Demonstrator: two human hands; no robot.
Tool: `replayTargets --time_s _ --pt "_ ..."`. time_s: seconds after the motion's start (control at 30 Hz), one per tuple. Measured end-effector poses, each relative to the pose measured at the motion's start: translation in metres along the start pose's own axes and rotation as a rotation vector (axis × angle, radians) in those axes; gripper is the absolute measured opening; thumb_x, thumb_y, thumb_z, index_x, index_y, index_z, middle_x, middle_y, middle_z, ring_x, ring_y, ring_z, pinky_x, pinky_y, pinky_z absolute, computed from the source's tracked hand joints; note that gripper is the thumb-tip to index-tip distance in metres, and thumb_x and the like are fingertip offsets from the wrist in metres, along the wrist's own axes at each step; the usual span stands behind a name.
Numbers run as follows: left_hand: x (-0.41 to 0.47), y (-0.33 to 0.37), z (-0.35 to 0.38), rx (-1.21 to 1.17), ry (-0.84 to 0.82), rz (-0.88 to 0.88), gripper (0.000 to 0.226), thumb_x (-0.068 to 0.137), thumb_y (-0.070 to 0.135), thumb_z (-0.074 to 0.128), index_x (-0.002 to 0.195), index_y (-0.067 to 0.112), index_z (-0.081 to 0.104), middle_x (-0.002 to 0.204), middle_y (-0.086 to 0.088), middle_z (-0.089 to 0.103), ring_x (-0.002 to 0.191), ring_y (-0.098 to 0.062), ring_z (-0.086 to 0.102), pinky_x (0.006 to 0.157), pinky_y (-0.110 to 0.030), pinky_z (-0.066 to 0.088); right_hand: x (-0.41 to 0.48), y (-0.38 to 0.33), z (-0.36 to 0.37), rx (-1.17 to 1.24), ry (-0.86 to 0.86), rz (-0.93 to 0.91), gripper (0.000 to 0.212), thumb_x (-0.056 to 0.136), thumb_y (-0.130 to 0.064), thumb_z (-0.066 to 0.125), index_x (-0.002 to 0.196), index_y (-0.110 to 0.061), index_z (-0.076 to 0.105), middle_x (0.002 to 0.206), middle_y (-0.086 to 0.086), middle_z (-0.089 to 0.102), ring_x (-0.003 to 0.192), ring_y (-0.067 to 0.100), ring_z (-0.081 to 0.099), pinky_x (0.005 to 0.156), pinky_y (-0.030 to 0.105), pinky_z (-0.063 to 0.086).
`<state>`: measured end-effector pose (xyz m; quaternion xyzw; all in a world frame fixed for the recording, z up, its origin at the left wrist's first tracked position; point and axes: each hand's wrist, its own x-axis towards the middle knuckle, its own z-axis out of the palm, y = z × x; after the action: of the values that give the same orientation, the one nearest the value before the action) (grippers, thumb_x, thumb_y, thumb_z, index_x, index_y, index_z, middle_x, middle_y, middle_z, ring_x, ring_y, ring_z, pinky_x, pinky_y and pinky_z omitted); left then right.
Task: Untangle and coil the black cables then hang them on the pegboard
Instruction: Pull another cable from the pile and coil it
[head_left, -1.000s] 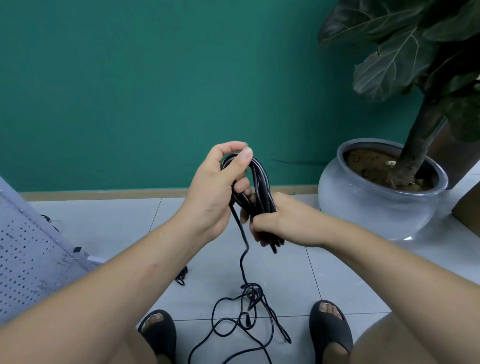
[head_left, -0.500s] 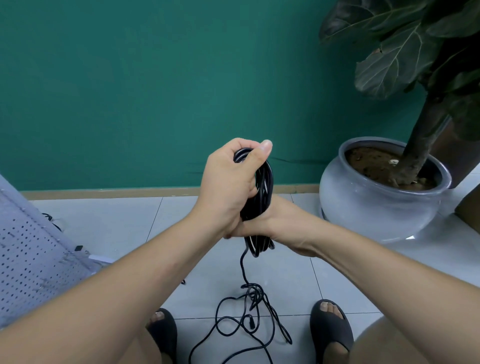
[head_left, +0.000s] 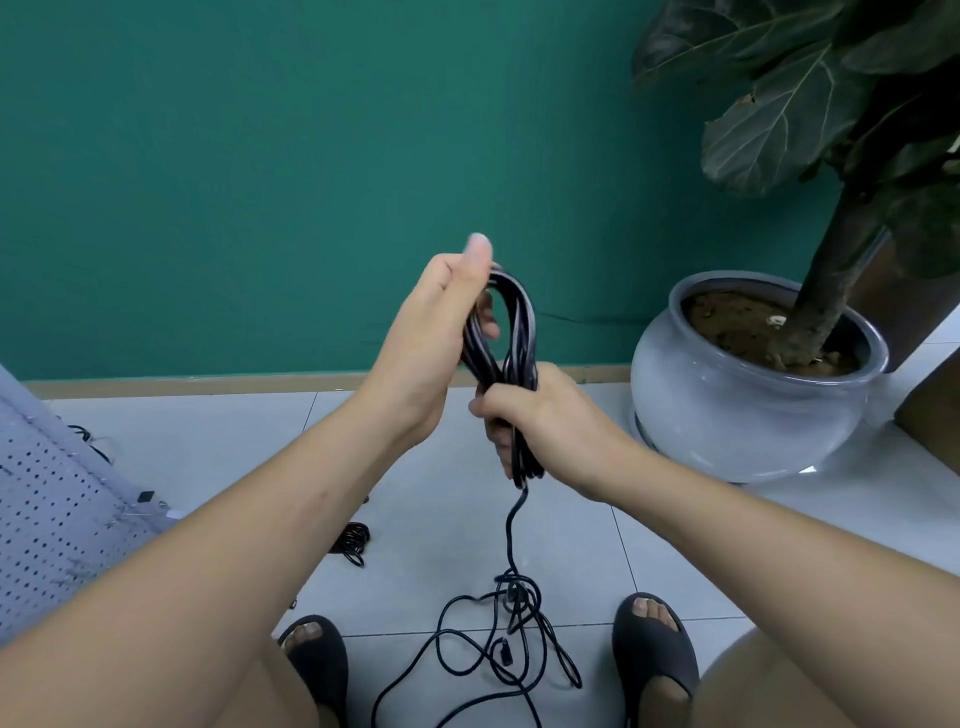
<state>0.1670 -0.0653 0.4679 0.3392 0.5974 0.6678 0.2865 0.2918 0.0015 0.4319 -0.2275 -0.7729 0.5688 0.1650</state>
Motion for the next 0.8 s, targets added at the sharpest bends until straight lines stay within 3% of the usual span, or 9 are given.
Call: replayTargets --time_s 0.07,0.13,0.2,0.27,0.37,0.47,0.63,0.73,0.8 --pt "-0.002 -0.008 0.000 -0.113 -0.085 -0.105 0.060 0.105 0.071 0.040 0.109 0.019 0.068 0.090 -0.001 0.065 0.081 -0.021 0.063 0.077 -0.037 0.052 0.001 -0.003 -0.006 0.079 0.031 -0.032 0.026 0.081 -0.028 0.062 0.060 -0.020 0.049 0.058 0.005 0.050 0.058 0.027 0.047 0.063 0.049 0.041" --pt "-0.006 -0.022 0.002 -0.023 -0.190 -0.142 0.061 0.111 0.063 0.034 0.114 0.015 0.072 0.099 -0.006 0.076 0.084 -0.022 0.068 0.087 -0.046 0.058 0.002 -0.007 -0.013 0.151 0.064 -0.075 0.027 0.082 -0.022 0.062 0.060 -0.018 0.047 0.059 0.011 0.044 0.058 0.028 0.041 0.060 0.059 0.042" --pt "-0.012 -0.039 0.005 0.156 -0.290 -0.166 0.048 0.112 0.044 0.038 0.119 0.008 0.068 0.098 -0.007 0.077 0.089 -0.020 0.071 0.104 -0.059 0.054 0.001 -0.010 -0.021 0.159 0.101 -0.119 0.029 0.083 -0.021 0.061 0.062 -0.009 0.044 0.059 0.014 0.041 0.056 0.029 0.041 0.059 0.062 0.044" --pt "-0.019 -0.057 0.008 0.294 -0.364 -0.198 0.029 0.107 0.025 0.044 0.122 0.010 0.064 0.109 -0.006 0.076 0.102 -0.013 0.072 0.109 -0.056 0.052 0.002 -0.011 -0.028 0.184 0.121 -0.153 0.032 0.084 -0.022 0.060 0.064 -0.004 0.043 0.059 0.016 0.039 0.055 0.029 0.041 0.060 0.057 0.043" --pt "-0.031 -0.080 0.016 0.326 -0.444 -0.303 0.028 0.104 0.014 0.047 0.124 0.018 0.067 0.122 0.010 0.075 0.114 -0.004 0.070 0.106 -0.036 0.052 0.001 -0.014 -0.035 0.243 0.167 -0.176 0.034 0.087 -0.019 0.059 0.070 0.003 0.040 0.061 0.017 0.036 0.052 0.029 0.039 0.059 0.055 0.041" --pt "-0.045 -0.102 0.024 0.367 -0.510 -0.351 0.025 0.105 0.009 0.049 0.120 0.015 0.068 0.122 0.003 0.077 0.112 -0.002 0.070 0.093 -0.019 0.050 -0.001 -0.021 -0.040 0.310 0.242 -0.212 0.033 0.088 -0.017 0.057 0.071 0.004 0.038 0.060 0.012 0.036 0.052 0.026 0.037 0.061 0.049 0.040" --pt "-0.066 -0.122 0.030 0.395 -0.558 -0.426 0.028 0.113 0.030 0.045 0.116 0.019 0.070 0.120 0.001 0.079 0.116 -0.011 0.072 0.102 -0.030 0.051 0.003 -0.018 -0.043 0.266 0.476 -0.259 0.033 0.091 -0.017 0.060 0.071 -0.001 0.039 0.062 0.013 0.039 0.060 0.033 0.035 0.057 0.053 0.038" --pt "-0.071 -0.119 0.033 0.394 -0.599 -0.457 0.031 0.114 0.033 0.044 0.109 0.018 0.071 0.115 -0.006 0.078 0.101 -0.014 0.071 0.093 -0.029 0.053 0.009 -0.013 -0.047 0.202 0.635 -0.248 0.034 0.090 -0.016 0.059 0.078 0.007 0.037 0.071 0.027 0.034 0.068 0.046 0.033 0.058 0.049 0.035" --pt "-0.074 -0.112 0.034 0.418 -0.633 -0.468 0.032 0.114 0.033 0.043 0.106 0.021 0.071 0.111 -0.005 0.077 0.093 -0.013 0.068 0.094 -0.031 0.056 0.014 -0.011 -0.053 0.127 0.701 -0.237 0.033 0.090 -0.017 0.059 0.080 0.005 0.036 0.075 0.026 0.035 0.070 0.043 0.032 0.060 0.045 0.032"
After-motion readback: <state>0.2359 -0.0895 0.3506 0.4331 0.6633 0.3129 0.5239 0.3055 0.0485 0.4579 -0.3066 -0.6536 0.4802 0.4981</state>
